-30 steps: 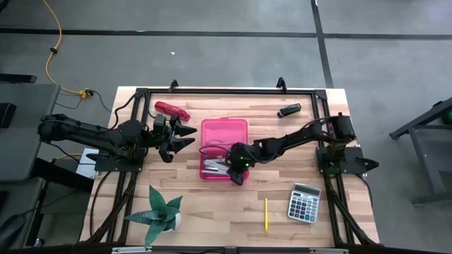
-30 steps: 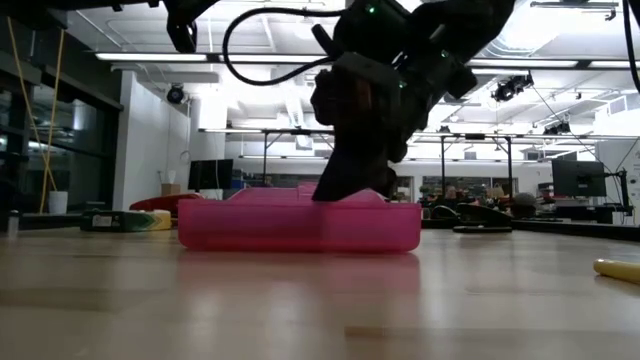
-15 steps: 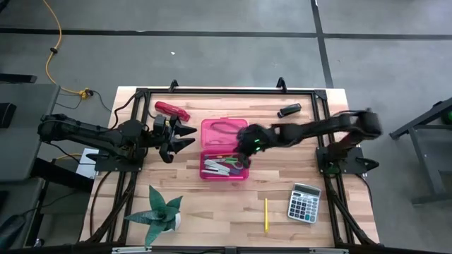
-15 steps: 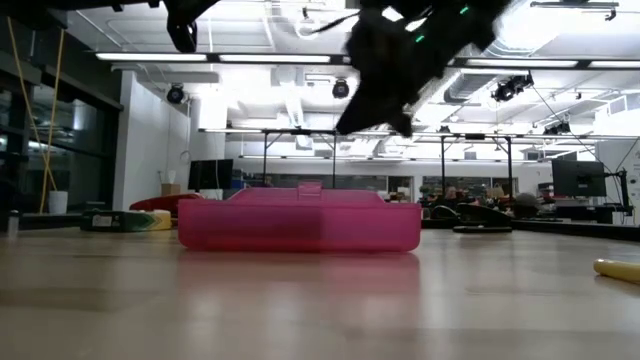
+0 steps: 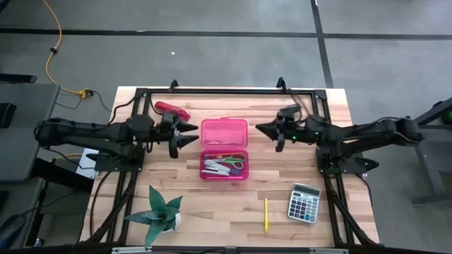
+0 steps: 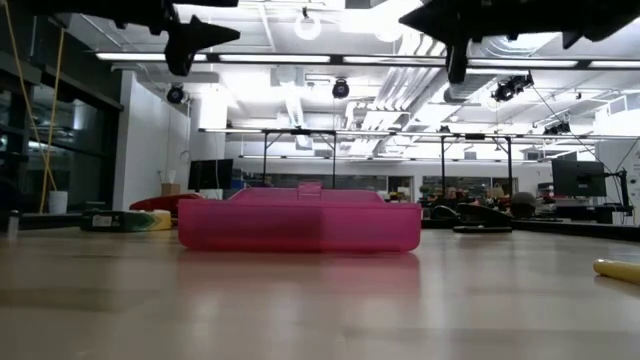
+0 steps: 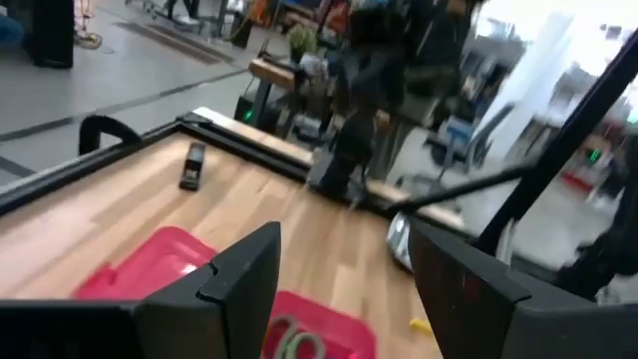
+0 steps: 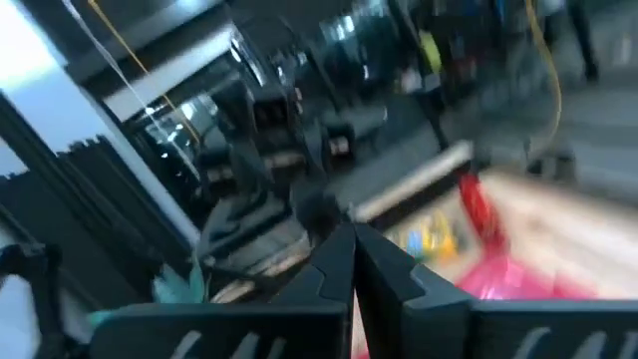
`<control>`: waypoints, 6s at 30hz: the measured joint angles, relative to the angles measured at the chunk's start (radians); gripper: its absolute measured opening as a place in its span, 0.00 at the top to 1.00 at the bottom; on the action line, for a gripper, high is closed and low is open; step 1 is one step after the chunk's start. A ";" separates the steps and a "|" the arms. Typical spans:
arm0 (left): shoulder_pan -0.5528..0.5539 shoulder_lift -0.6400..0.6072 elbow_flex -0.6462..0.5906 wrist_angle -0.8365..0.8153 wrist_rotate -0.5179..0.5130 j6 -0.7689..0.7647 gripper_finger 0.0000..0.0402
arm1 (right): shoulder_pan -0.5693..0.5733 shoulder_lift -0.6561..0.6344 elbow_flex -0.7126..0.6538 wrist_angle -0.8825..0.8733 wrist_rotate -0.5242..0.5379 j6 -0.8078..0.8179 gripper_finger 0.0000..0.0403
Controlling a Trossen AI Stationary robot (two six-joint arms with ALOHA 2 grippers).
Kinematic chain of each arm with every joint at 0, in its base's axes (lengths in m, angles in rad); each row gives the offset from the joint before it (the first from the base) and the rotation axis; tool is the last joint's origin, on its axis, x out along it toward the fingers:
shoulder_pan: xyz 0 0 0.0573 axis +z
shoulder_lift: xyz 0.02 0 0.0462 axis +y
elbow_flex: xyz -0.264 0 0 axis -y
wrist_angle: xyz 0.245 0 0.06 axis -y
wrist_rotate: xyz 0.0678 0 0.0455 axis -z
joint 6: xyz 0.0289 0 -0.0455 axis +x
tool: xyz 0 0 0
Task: Pack school essentials
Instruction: Put the yellow crayon box into the pink supply box
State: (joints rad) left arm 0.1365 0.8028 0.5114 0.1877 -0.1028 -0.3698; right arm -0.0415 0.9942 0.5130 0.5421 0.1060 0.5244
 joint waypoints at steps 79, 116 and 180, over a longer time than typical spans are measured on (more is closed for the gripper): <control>0.812 0.564 0.171 -0.962 0.184 -0.243 0.49 | 0.002 -0.019 0.058 -0.213 -0.052 -0.261 1.00; 0.744 0.240 0.170 -0.939 0.252 -0.120 1.00 | 0.003 -0.019 0.058 -0.218 -0.056 -0.260 1.00; 0.553 1.080 0.663 -1.284 0.136 1.286 0.70 | 0.002 -0.019 0.058 -0.298 -0.047 -0.210 1.00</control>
State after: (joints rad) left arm 0.6890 1.8832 1.1748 -1.0965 0.0330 0.9159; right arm -0.0395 0.9749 0.5709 0.2438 0.0589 0.3141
